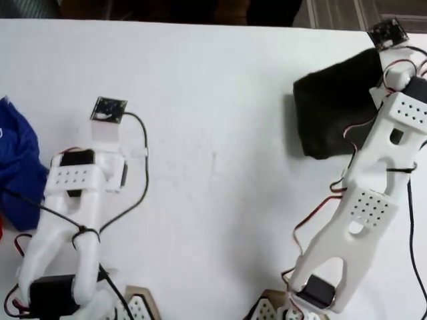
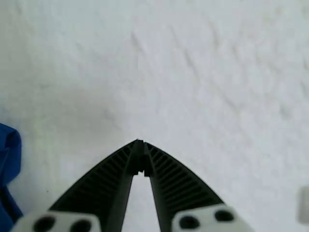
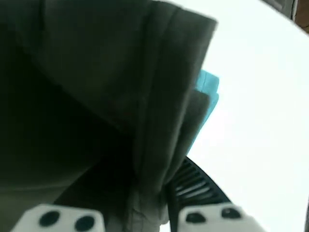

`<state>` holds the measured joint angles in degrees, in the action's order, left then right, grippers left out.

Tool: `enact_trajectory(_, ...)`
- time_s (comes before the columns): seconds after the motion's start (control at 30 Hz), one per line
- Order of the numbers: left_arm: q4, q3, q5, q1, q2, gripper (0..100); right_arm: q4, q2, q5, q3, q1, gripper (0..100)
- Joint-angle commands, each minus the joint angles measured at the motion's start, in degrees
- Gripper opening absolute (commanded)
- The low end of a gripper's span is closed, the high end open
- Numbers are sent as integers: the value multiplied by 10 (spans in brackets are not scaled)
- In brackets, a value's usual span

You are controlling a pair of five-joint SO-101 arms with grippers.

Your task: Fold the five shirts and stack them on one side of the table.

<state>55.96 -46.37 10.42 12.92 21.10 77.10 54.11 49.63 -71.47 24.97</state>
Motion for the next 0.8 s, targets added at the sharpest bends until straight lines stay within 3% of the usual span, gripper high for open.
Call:
enact_trajectory(0.0,-4,3,5,4,5,25,-36,9,5,-27,22,20)
enact_trajectory(0.23,-5,3,5,4,4,25,-95,28,4,-27,43,20)
enact_trajectory(0.57,-8,3,4,4,3,25,-94,38,2,-26,42,50)
enact_trajectory(0.63,-8,3,4,4,3,25,-94,33,-41,-33,44,103)
enact_trajectory(0.77,-8,3,4,4,3,25,-96,11,-226,-86,55,186)
